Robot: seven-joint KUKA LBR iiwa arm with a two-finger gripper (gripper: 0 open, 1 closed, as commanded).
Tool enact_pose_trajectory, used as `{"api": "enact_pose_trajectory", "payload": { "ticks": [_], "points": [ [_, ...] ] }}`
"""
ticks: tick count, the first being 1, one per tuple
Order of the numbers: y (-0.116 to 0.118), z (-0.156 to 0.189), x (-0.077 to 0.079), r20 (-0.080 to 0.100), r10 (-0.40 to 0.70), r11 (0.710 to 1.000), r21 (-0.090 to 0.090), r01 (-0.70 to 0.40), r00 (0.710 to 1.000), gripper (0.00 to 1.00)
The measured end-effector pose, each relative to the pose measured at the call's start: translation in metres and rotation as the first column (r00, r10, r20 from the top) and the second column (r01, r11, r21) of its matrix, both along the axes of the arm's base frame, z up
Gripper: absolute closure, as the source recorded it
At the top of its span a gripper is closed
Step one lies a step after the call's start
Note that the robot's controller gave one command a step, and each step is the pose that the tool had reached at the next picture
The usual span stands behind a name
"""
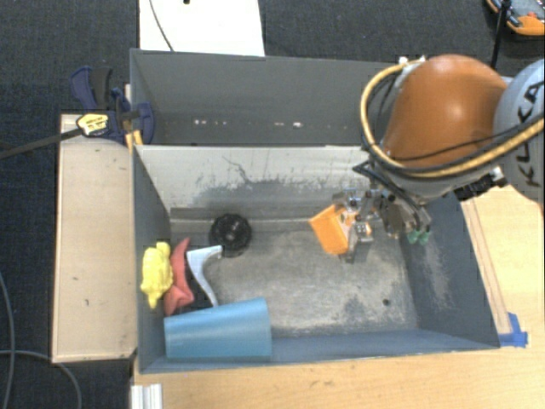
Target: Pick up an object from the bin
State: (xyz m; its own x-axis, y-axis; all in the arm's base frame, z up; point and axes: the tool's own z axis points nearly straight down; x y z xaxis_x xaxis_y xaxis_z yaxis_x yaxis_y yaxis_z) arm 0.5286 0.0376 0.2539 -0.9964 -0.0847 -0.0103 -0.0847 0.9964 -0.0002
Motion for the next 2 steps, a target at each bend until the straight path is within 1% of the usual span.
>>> {"api": "enact_pose_trajectory", "payload": {
  "ticks": [1,2],
  "points": [
    [0.0001,-0.0028,-0.0016,-0.007,-0.002,1.000,0.000,0.002,1.000,0.00],
    [0.0001,-0.0027,-0.0016,-0.007,-0.003,1.000,0.000,0.003,1.000,0.00]
  ]
}}
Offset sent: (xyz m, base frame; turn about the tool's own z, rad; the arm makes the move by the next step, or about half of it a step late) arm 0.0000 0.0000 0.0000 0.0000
